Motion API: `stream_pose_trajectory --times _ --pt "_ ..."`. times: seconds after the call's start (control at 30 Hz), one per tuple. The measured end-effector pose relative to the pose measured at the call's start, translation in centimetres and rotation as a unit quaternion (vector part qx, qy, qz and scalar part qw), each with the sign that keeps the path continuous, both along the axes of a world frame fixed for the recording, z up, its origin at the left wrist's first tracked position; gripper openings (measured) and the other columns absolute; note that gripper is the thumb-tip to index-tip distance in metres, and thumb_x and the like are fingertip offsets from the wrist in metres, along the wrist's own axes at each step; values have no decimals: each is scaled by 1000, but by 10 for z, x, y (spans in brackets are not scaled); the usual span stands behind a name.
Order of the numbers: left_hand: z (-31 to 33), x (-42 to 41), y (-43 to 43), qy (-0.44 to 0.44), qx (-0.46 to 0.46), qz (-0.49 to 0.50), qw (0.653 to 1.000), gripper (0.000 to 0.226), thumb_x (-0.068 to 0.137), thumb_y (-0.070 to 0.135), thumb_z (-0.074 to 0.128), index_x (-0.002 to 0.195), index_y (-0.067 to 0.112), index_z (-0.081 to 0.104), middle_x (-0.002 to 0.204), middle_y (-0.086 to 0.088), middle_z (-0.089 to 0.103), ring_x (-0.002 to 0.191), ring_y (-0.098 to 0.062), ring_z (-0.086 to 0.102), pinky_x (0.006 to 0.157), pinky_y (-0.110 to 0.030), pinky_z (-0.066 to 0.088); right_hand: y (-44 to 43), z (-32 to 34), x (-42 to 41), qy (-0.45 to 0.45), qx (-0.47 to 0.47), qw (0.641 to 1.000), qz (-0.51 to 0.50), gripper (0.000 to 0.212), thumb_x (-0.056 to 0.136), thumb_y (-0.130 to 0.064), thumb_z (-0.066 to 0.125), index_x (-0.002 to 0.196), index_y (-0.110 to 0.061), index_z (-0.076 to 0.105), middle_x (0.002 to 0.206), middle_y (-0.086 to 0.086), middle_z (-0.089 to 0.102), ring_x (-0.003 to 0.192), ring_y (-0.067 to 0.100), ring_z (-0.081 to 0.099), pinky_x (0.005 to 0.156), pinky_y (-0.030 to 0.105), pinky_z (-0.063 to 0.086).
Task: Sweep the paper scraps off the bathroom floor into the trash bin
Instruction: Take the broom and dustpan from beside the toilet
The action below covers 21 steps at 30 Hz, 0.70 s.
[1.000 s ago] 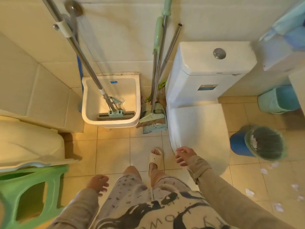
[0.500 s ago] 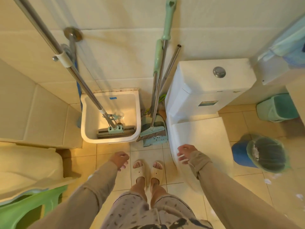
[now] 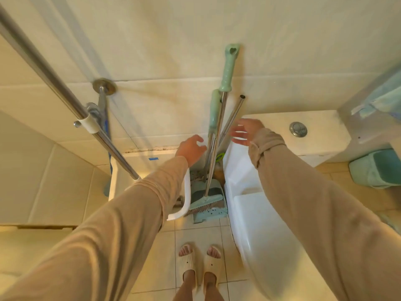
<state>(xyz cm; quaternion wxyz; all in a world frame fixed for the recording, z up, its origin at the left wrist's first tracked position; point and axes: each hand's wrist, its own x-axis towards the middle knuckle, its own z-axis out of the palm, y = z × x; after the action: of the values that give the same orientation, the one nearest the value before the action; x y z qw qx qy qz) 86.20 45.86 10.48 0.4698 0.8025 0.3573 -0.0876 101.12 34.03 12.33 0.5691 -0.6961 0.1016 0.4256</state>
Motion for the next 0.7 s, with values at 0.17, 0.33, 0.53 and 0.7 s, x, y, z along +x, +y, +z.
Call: stream_pose_trajectory --times 0.17,0.33,0.53,0.7 --pt "9 39 4 -77 58 1 995 47 93 21 54 137 13 39 115 -19 61 106 -32 58 93 -38 46 36 -3 13 33 45 998 -36 12 96 -15 47 85 -10 52 78 9 62 65 19 60 57 30 55" --pt "13 60 2 -122 154 -55 979 51 93 8 41 142 23 35 115 -20 56 101 -36 56 84 -39 47 59 -12 9 49 29 997 -50 24 97 -33 45 83 -15 52 68 5 50 50 13 41 53 27 48" --pt "17 66 15 -40 462 -255 849 44 89 7 52 129 23 44 111 -15 55 100 -34 55 74 -43 49 55 -10 6 40 -21 999 -23 40 100 -45 26 96 -12 49 70 8 53 55 17 47 57 29 47" --pt "29 60 16 23 553 -317 770 31 91 5 53 120 15 49 98 -14 59 87 -31 59 64 -35 45 29 -17 -11 85 -33 995 40 36 100 -42 30 102 -15 54 76 11 68 45 15 61 55 24 50"
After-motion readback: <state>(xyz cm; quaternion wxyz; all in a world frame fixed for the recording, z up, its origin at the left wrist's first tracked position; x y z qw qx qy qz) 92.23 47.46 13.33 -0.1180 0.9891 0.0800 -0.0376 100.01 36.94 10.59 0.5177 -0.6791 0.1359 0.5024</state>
